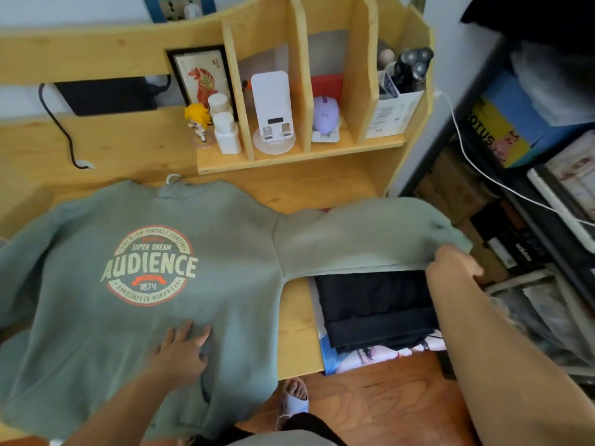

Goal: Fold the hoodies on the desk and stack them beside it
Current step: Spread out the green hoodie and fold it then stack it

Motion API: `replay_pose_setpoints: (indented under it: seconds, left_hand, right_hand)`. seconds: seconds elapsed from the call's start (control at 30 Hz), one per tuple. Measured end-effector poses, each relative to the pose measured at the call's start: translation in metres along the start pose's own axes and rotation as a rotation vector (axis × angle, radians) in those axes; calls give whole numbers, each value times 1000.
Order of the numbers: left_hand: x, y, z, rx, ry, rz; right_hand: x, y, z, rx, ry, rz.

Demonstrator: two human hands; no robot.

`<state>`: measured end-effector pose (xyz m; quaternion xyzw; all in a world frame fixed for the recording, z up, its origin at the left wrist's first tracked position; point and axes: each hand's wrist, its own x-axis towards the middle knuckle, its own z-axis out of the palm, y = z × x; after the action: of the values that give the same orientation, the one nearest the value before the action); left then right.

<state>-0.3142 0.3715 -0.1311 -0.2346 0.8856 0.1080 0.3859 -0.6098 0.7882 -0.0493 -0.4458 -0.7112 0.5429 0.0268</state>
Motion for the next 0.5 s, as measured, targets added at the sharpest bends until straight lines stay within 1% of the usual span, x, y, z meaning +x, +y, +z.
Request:
replay_pose_setpoints:
  seconds: [0.03,0.07,0.1,0.13,0.17,0.2,0.27,0.3,0.33,0.4,0.43,0.5]
  left_hand:
    - [-1,1,0,3,6,1]
    - [-2,1,1,3,15,4]
    - [-3,2,2,4,19,5]
    - [-4,1,3,5,22,8]
    - [-5,1,2,3,24,12]
    - [-5,0,3,1,30,17]
    - [-4,-3,3,2,42,27]
    - [-4,-4,3,3,39,30]
    - [-3,-5,4,7,38,36]
    - [-5,-9,8,-2,61,66]
    - [-7,-12,10,-41,86,89]
    - [-14,-22,18,-206,196,108]
  right_hand:
    - [1,12,1,-170,74,7]
    - [-5,21,5,-267,163,-15]
    - [-18,26,11,-282,218,-111]
    - [-38,30,21,-395,158,-324]
    - [-55,34,37,-498,6,-558]
    - [-73,37,55,-621,-192,-761]
    - [-101,39,95,-834,-529,-1005]
    - [-110,40,115,-924,-627,-1102]
    - [-118,39,134,-1023,-701,-1174]
    - [-122,41,165,-1264,-777,-1301]
    - [-117,46,175,-1395,-788,-1353]
    - [-101,56,185,-1644,-744,-1396]
